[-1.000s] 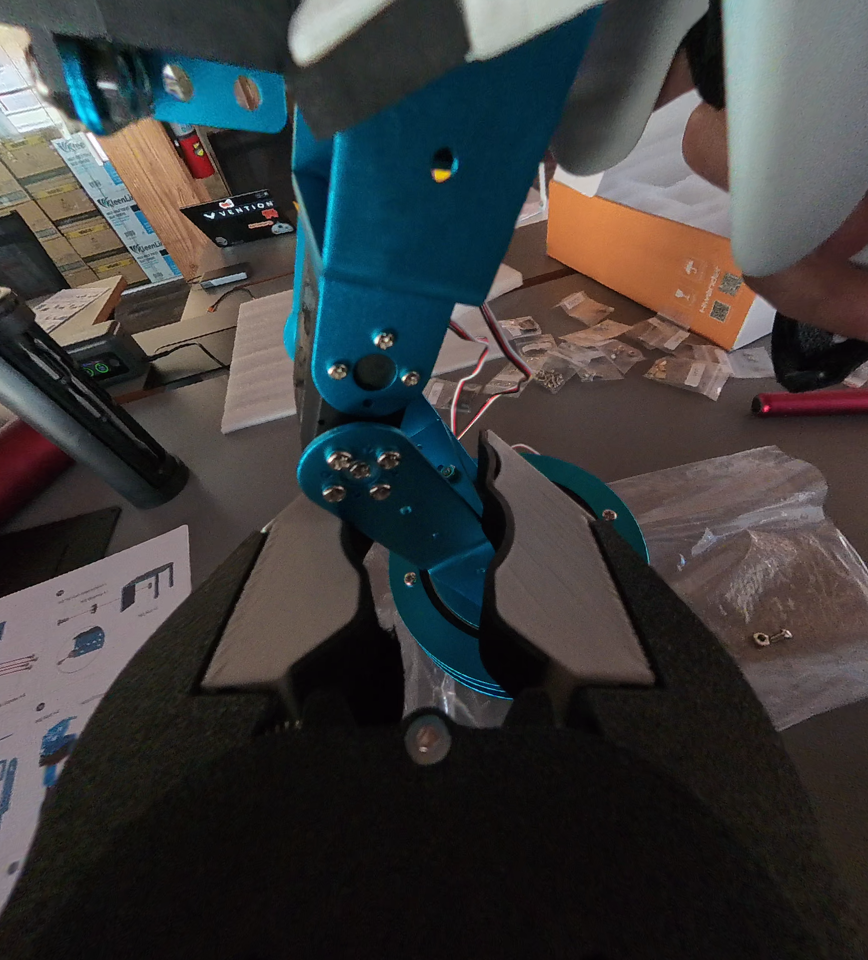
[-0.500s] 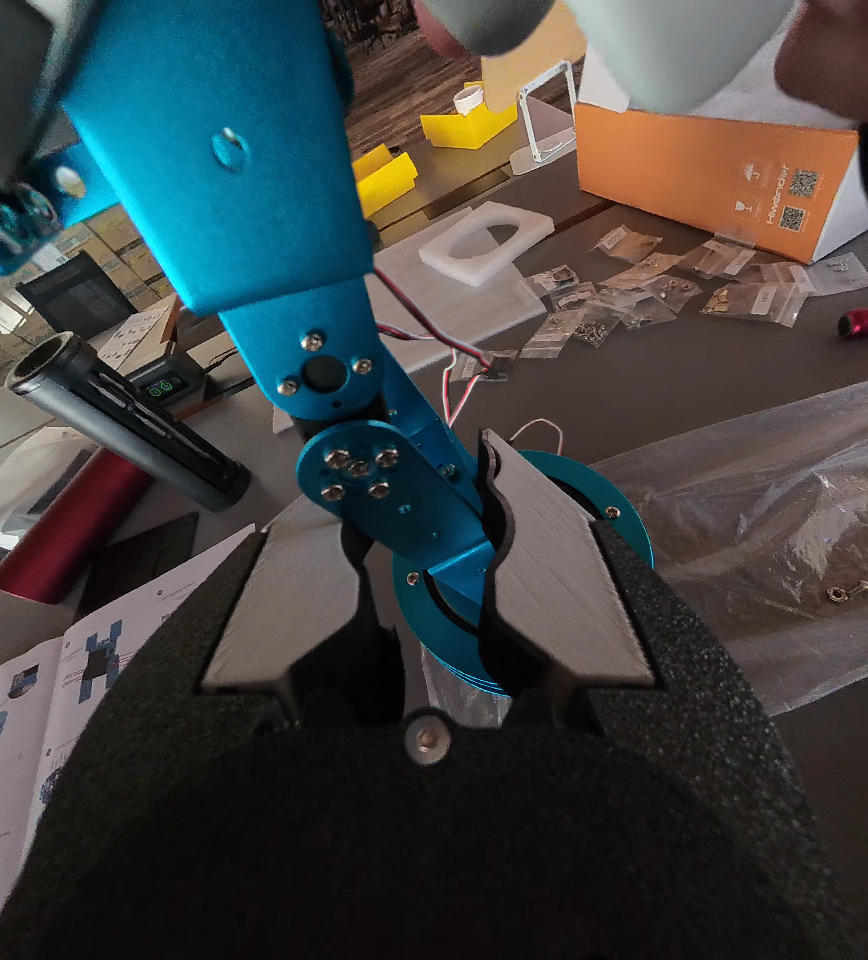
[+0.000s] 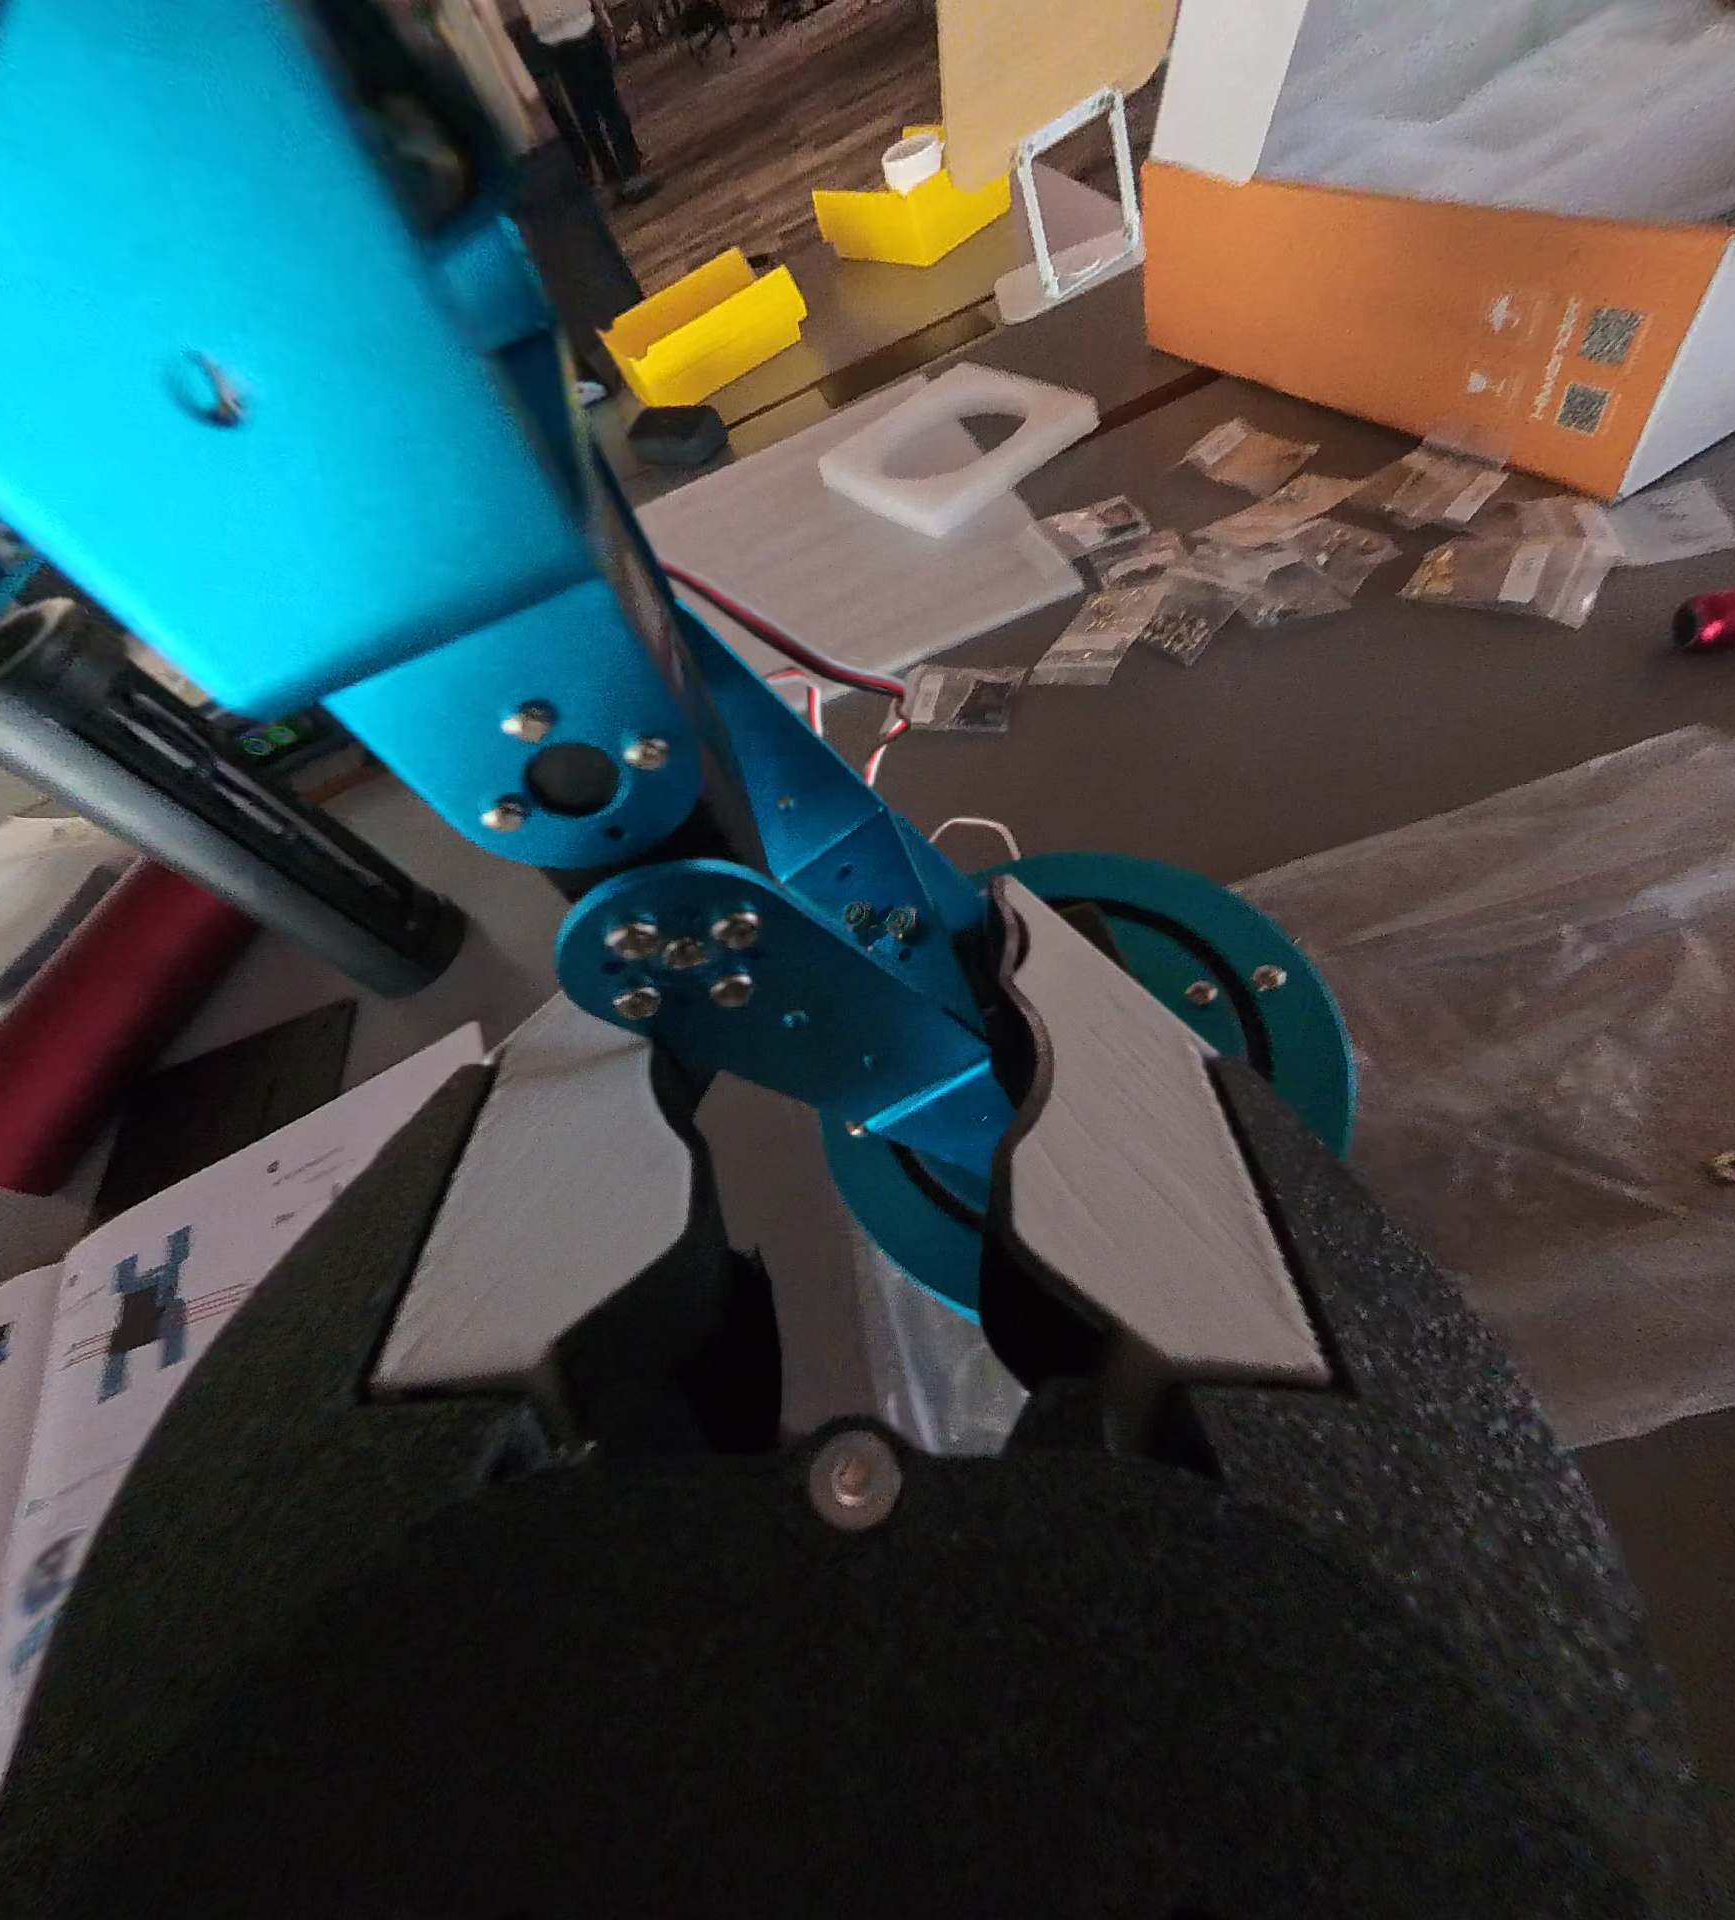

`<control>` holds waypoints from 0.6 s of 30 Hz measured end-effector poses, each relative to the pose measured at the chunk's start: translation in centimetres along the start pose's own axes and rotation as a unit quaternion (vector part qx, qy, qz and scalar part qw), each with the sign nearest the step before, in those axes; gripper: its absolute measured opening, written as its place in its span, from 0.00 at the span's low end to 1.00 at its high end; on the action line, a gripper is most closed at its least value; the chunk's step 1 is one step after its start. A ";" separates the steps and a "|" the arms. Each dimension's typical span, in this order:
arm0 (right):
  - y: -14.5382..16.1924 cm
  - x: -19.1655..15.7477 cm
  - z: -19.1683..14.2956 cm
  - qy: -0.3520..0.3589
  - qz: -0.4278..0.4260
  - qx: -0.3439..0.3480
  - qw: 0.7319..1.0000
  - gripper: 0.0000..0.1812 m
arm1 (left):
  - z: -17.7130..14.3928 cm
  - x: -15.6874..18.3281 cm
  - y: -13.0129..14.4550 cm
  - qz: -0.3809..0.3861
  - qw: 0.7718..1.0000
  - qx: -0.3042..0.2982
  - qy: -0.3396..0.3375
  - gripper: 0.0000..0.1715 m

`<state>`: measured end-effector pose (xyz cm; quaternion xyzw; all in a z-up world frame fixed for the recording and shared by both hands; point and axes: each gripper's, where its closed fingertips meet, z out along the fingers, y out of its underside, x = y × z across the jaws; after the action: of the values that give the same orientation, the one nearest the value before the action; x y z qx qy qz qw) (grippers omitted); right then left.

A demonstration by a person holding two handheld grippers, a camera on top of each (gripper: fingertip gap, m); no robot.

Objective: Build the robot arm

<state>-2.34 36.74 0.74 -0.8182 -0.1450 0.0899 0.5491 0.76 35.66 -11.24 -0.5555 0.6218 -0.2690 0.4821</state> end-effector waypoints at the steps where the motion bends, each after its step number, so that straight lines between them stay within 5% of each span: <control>1: 0.2 -0.1 -0.3 0.002 0.003 0.006 1.000 0.39 | 0.0 -0.2 0.2 0.014 1.000 0.001 -0.004 0.30; 7: 2.5 0.7 -3.7 0.034 0.092 0.059 0.993 0.37 | -0.5 0.0 -0.3 0.019 0.999 0.034 0.035 0.28; 12: 10.7 1.0 -6.1 0.102 0.145 0.027 0.984 0.42 | -3.1 0.7 0.0 -0.069 0.987 0.041 0.141 0.43; 16: 14.6 -0.7 -3.0 0.072 0.121 0.009 0.990 0.48 | -5.8 -2.7 -0.2 -0.138 0.961 0.101 0.216 0.49; 18: 15.0 -0.2 -0.8 0.076 0.099 0.002 0.992 0.49 | -5.7 -4.0 -1.0 -0.142 0.953 0.120 0.238 0.60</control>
<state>-0.24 30.66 -12.86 -0.8319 -0.0213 0.0814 0.5486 -4.25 38.05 -6.95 -0.4958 0.5969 -0.5315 0.3396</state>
